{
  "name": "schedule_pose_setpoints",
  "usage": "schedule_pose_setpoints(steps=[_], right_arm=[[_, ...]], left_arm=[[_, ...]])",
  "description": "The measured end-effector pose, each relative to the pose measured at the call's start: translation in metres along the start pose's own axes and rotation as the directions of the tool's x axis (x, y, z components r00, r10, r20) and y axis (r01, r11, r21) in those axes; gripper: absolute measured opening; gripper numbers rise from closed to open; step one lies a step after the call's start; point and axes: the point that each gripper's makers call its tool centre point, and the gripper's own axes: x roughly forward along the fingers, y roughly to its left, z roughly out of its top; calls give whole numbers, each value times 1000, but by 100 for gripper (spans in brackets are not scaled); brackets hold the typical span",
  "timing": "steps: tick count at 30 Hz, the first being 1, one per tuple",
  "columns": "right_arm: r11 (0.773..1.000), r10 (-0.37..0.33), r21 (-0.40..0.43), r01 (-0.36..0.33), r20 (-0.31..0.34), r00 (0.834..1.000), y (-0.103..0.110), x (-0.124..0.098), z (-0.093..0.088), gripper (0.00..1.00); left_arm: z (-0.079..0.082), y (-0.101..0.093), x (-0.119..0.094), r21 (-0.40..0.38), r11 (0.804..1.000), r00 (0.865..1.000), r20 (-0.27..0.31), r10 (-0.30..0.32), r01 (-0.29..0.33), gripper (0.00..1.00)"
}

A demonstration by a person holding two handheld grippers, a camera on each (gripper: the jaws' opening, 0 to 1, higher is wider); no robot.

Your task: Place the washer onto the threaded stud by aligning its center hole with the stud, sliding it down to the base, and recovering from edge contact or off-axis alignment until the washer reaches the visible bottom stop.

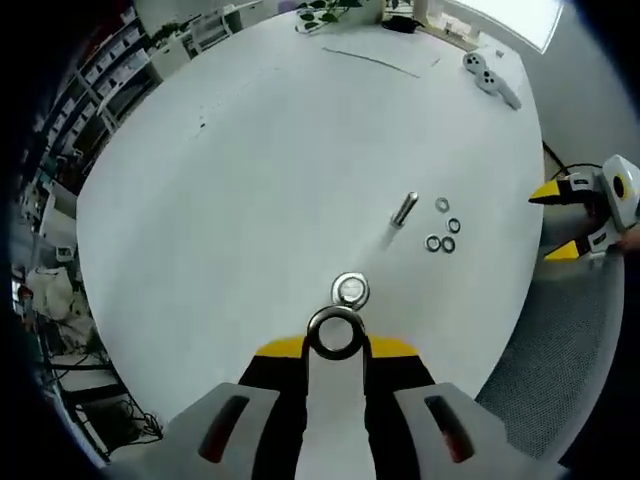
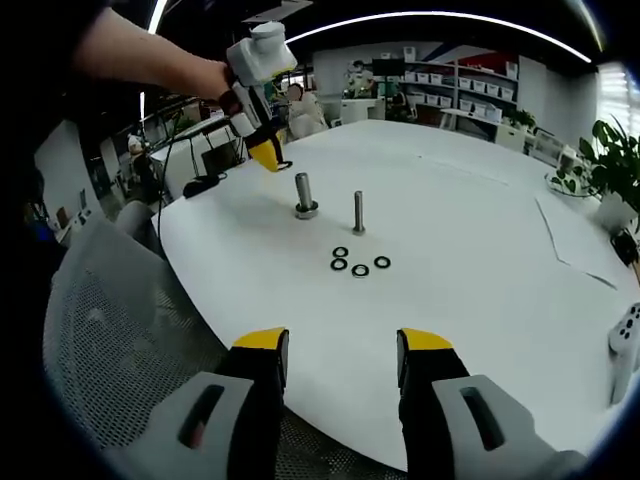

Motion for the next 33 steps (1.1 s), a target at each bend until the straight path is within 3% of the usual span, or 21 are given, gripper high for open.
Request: schedule_pose_setpoints(steps=[12, 33], right_arm=[[1000, -3, 0, 3, 0, 1000, -1, 1, -1, 46], [1000, -7, -6, 7, -2, 1000, -1, 1, -1, 46]], left_arm=[[17, -4, 10, 74, 997, 1000, -24, 2, 0, 18], [15, -11, 30, 121, 992, 997, -76, -12, 22, 18]])
